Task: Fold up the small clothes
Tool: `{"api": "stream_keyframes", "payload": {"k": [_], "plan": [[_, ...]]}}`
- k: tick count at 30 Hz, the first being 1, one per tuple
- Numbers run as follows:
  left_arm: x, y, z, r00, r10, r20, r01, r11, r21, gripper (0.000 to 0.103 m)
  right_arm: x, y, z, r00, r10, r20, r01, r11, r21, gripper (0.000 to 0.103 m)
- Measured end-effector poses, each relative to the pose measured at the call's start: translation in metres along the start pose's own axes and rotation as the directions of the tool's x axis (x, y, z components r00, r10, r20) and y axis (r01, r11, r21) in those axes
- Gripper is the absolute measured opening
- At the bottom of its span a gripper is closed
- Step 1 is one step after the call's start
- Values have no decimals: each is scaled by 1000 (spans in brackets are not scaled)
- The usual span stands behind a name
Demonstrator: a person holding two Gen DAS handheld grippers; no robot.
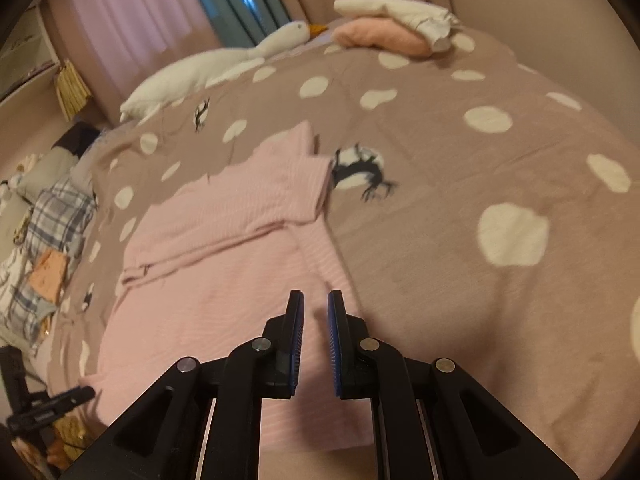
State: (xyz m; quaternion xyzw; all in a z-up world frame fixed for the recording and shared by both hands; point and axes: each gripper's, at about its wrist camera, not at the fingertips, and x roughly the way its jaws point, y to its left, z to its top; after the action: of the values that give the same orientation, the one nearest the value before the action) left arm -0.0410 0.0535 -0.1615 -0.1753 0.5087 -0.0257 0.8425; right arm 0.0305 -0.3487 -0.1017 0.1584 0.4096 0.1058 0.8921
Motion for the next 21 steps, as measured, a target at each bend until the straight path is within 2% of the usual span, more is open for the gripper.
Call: {"api": "stream_keyframes", "payload": {"k": [1,3,4,5,6,9,15,18,20,21], "plan": [[1,1,0,1000,-7,0,7,1000,-8,59,-2,-4,1,1000,3,1,-3,1000,4,11],[1,1,0,1000,-20,0,20,1000,-20,48,-3,-10,0,1000,-14,-5,14,1000,6,14],[2,1,0,1000,-31,-2,31,999,-25,44,-2,-12,-1,1000,-24,-13,24,1000,3,22],[3,1,0,999,-39,-6,39,999,-30,38,0,-13,-2,999,-34,-22,34,999,-1,36],[3,1,-1,999,-40,-7,40,999,-31,32,3,-13,-3,999,-39,-30,39,999,-5,41],[4,1,-3,999,-34,1,34,999,-33,16,13,-7,-8,997,-30,-75,27,999,-46,42],[-4,-3,-2,999,-33,33,34,999,-27,10,42,20,-14,988,-68,-139,40,981,-191,42],[-11,-7,-1,998,-25,60,25,1000,-8,10,52,28,-16,983,-98,-155,57,967,-247,39],[-15,-10,0,997,-21,77,21,1000,2,9,56,32,-17,979,-142,-145,97,955,-279,9],[-17,-11,1,996,-23,87,22,1000,7,9,55,32,-18,980,-147,-138,103,953,-285,9]]}}
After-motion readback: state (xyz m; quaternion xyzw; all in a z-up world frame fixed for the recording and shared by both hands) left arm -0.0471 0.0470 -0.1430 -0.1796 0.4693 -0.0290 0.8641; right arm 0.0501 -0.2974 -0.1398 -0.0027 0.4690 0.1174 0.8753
